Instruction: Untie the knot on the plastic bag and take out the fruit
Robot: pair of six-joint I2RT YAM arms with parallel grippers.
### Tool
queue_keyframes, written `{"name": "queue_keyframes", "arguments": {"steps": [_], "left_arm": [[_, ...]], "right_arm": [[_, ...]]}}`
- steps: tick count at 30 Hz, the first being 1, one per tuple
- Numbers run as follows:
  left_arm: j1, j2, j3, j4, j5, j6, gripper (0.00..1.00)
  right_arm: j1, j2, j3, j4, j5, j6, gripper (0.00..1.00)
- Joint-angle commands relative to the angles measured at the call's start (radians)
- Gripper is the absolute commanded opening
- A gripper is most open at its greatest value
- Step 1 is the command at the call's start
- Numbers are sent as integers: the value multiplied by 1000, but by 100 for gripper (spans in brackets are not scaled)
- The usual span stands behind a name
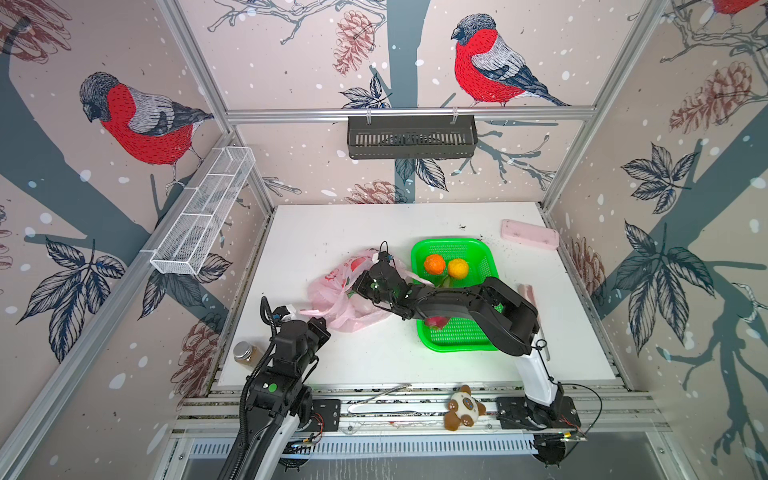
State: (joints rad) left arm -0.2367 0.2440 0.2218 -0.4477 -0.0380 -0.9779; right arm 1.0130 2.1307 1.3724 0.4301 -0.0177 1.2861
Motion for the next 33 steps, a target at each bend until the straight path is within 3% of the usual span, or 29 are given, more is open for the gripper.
{"name": "queue_keyframes", "arguments": {"steps": [1,11,22,33], "left_arm": [[0,-14,-16,32,-33,-25,0],[0,-39,-37,43,-50,-36,0],[0,-52,-26,24,-79,-31,0],[0,-97,-9,-25,-102,-45,0]], "right_arm": [[9,-43,2,-15,-30,-66,6],[25,-131,-67,-78,-72,-102,6],[22,-150,-111,-200,-163,-222,6],[22,-149,-132,-266,-138,-267,7]]}}
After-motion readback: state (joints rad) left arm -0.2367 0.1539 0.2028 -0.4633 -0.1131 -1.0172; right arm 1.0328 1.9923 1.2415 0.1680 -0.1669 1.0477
